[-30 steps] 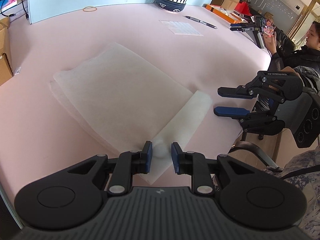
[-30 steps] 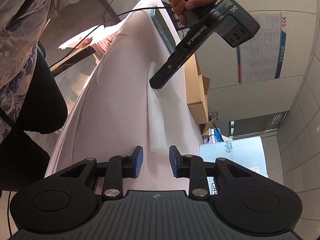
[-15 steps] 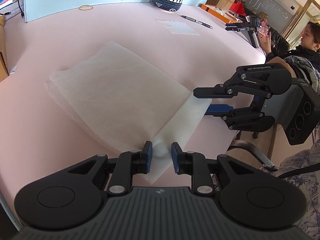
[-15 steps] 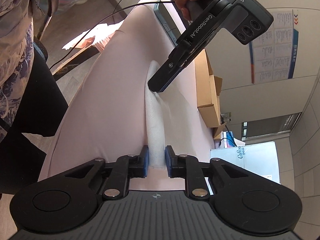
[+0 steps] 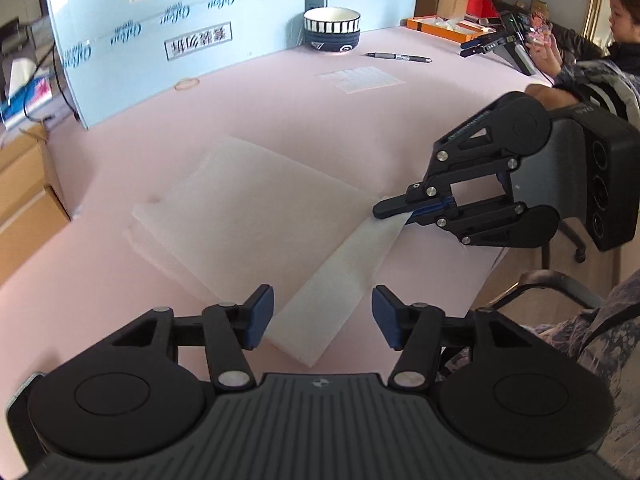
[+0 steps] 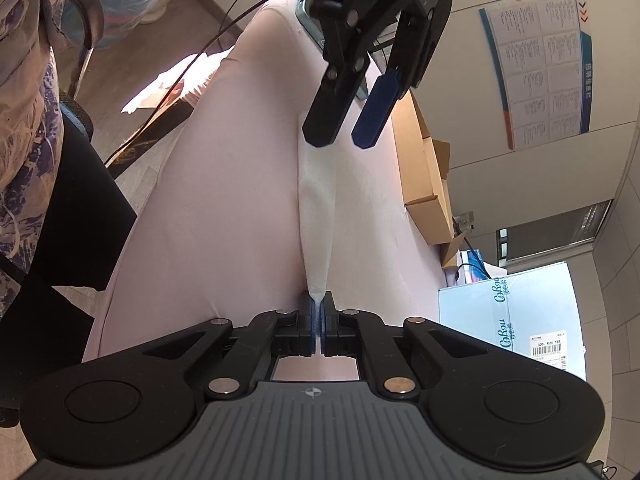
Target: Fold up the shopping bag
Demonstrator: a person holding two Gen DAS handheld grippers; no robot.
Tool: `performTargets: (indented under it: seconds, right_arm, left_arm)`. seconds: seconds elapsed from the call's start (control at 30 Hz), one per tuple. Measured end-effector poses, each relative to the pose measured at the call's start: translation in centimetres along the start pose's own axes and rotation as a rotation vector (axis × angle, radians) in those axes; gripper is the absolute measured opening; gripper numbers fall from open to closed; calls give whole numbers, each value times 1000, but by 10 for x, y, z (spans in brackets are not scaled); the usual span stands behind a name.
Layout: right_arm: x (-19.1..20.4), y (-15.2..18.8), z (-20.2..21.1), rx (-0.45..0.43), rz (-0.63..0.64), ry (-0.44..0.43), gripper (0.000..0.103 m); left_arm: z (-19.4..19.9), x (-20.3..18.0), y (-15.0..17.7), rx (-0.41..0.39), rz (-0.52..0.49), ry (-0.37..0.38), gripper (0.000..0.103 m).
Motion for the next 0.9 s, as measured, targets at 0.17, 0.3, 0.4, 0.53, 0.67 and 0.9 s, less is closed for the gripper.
performTargets:
  seconds: [0.17,0.3,0.4,0.53,0.67,0.9]
  right_arm:
    - [-23,5,-8,-27,-124,-122,4]
    - [-51,19,-13,-57,-347,-250,4]
    - [-64,29,-19,-93,-445,-329,5]
    - [-69,33,-22,-116,-476,-370,5]
    - [-70,33,-24,-124,-474,-376,5]
    - [-80,48,-25,-151,-657,-424,9]
  left_arm:
    - [10,-32,-2,-54,-256,-147,54]
    - [-6,-39,-1,6,-430,-199,54]
    - [-21,-42,0,50,-556,-240,54]
    - [-31,-37,-5,81,-568,-216,28]
    - [-37,-21,-4,133,-502,-201,13]
    - [-44,1,5,183,-394,-110,10]
Point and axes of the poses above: each gripper's, at about its wrist camera, not at the fingertips, and z roughly against the way its jaws point, x to its left, y to its underside, the point moved 3 cm from there along -z, roughly the way its jaws point, and after that the axes turned 3 degrees about y, right-handed, at the moved point
